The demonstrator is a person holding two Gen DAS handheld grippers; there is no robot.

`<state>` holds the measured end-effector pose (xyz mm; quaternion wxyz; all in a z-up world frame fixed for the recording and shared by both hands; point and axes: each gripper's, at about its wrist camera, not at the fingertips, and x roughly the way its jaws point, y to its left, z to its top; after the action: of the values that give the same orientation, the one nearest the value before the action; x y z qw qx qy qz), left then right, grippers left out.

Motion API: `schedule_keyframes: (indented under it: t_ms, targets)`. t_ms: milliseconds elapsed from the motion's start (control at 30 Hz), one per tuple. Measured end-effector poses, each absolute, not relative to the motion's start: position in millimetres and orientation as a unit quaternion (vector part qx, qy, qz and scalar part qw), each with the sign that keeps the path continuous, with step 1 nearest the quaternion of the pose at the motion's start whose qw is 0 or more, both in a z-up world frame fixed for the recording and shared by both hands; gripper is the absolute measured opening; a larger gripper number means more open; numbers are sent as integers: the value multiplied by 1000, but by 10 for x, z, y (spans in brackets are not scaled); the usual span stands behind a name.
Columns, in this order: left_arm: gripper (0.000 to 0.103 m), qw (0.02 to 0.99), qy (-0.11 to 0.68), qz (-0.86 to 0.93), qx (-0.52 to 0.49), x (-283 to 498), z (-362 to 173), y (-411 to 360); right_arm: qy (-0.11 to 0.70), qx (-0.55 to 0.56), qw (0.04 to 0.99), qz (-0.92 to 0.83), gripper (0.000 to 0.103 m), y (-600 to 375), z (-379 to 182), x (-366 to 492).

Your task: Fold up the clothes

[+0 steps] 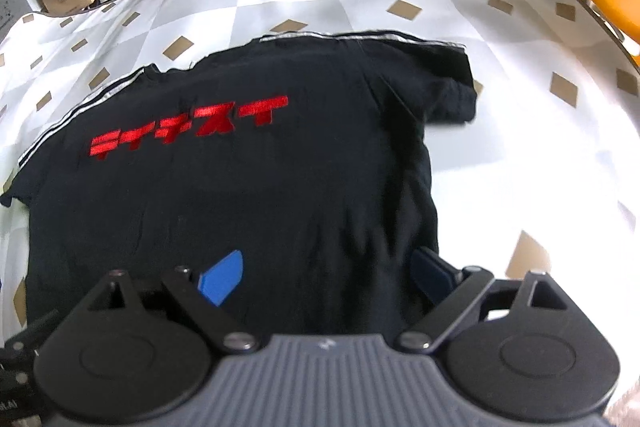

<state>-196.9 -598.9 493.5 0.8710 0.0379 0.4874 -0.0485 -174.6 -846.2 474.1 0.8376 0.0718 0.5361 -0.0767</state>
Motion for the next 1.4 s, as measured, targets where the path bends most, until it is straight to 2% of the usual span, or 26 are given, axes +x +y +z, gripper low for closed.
schedule_keyframes:
  t_ms: [467,1400]
  targets:
    - [103,876,480,-38,21,-2329,5052,-5970,539,98,831,-98,92,-8416,4734,-2168]
    - [103,883,469,6,21,-2773,5140,-5842,532,76,838,-96,92,-8226,4753,-2536]
